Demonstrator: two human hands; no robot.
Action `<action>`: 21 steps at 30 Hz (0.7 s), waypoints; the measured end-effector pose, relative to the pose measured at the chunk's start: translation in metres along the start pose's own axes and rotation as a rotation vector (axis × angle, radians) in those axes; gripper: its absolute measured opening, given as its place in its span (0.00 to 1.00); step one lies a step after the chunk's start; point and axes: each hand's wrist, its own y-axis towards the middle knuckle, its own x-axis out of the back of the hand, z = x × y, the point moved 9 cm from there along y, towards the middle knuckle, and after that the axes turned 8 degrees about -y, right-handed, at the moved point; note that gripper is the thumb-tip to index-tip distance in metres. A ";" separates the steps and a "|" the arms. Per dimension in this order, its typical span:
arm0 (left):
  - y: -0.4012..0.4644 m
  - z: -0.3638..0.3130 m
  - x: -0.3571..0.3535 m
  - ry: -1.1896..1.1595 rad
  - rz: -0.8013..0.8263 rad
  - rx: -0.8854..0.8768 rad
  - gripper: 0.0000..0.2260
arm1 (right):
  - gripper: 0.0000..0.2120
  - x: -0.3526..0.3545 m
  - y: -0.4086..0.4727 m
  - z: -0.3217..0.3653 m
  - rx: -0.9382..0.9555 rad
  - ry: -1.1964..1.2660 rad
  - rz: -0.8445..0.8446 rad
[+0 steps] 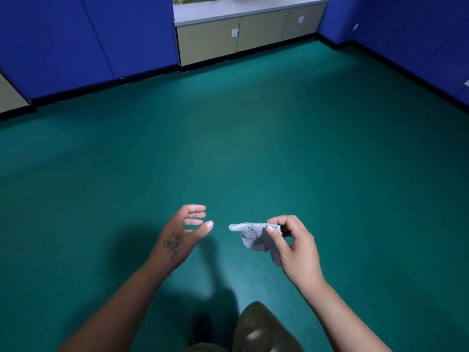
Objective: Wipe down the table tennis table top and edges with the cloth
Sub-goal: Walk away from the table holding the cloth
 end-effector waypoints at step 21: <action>0.415 -0.102 -0.090 0.042 -0.124 -0.003 0.16 | 0.09 0.039 0.480 -0.074 0.032 0.075 0.096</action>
